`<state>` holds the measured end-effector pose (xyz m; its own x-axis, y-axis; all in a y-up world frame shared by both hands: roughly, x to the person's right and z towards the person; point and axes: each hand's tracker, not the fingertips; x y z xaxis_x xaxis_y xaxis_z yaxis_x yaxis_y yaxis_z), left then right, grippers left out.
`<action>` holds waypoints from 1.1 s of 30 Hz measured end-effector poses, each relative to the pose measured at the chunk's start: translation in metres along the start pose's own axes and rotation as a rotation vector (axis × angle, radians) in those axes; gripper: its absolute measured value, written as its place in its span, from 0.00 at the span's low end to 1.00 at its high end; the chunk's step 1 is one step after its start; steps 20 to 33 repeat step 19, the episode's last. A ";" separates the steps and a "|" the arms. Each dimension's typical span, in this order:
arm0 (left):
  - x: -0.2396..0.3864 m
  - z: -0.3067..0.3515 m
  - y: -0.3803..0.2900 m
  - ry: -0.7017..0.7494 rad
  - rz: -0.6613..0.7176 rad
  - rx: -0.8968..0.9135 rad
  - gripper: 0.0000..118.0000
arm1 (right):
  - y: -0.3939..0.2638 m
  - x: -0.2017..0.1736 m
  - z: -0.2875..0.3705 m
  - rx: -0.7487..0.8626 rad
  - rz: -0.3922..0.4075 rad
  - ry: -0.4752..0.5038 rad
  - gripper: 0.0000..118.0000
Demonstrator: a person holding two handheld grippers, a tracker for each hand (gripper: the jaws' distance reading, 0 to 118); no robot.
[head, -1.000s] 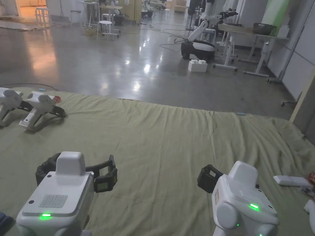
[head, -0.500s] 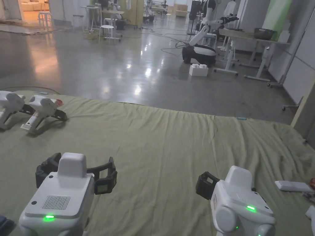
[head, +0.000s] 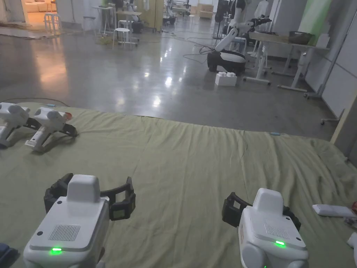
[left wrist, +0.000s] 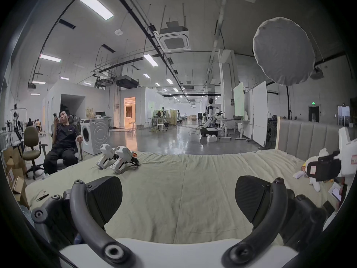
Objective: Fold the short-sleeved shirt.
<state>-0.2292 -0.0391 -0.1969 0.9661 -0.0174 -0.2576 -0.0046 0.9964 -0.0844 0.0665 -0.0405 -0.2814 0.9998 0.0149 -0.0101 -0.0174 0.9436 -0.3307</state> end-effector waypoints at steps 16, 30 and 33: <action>-0.006 -0.006 0.001 0.005 -0.030 0.002 1.00 | 0.001 0.001 0.005 0.113 0.028 0.061 0.85; -0.008 -0.009 0.001 0.000 -0.035 0.002 1.00 | 0.001 0.001 0.004 0.125 0.040 0.062 0.85; -0.008 -0.009 0.001 0.000 -0.035 0.002 1.00 | 0.001 0.001 0.004 0.125 0.040 0.062 0.85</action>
